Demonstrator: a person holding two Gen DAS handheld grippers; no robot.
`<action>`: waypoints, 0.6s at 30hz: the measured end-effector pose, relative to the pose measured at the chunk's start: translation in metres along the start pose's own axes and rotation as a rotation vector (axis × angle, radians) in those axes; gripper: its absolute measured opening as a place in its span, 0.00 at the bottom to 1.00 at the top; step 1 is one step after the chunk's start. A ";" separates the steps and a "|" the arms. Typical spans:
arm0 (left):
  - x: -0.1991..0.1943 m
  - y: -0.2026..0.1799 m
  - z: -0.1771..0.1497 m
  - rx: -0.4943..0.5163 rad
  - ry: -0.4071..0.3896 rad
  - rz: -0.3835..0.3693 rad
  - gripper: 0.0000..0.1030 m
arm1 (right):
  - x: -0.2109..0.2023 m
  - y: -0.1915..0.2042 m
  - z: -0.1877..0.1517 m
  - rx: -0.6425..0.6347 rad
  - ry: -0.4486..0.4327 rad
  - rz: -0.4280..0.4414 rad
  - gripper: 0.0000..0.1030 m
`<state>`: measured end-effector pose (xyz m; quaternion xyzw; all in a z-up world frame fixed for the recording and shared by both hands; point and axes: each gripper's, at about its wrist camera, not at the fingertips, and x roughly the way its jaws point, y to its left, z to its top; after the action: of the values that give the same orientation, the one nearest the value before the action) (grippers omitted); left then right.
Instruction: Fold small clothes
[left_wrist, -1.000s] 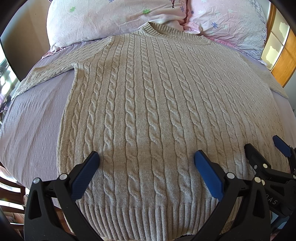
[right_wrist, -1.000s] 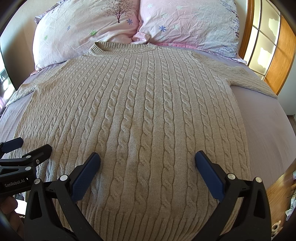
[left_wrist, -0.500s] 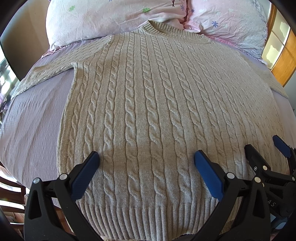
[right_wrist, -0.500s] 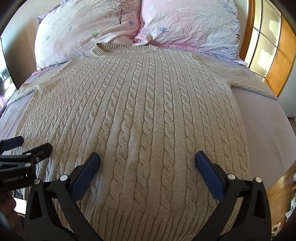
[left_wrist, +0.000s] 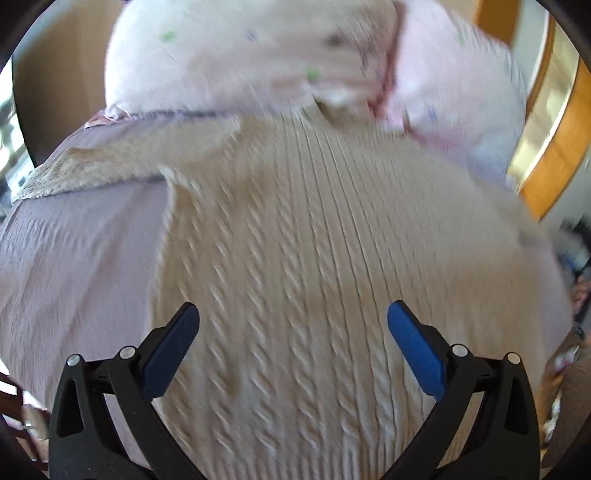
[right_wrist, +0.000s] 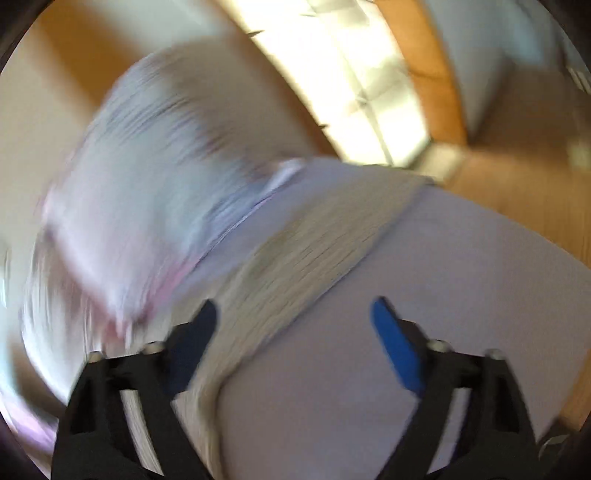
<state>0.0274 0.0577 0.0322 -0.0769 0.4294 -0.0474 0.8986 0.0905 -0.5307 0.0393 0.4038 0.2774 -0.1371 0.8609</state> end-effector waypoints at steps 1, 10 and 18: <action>-0.001 0.006 0.006 -0.019 -0.014 -0.019 0.98 | 0.009 -0.014 0.014 0.063 0.009 -0.012 0.66; -0.011 0.108 0.027 -0.317 -0.259 -0.108 0.98 | 0.067 -0.065 0.071 0.295 -0.007 -0.042 0.41; -0.022 0.190 0.044 -0.469 -0.294 0.059 0.98 | 0.056 -0.050 0.070 0.208 -0.124 -0.071 0.07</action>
<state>0.0516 0.2522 0.0422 -0.2765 0.2957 0.0912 0.9098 0.1381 -0.6173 0.0118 0.4718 0.2222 -0.2203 0.8243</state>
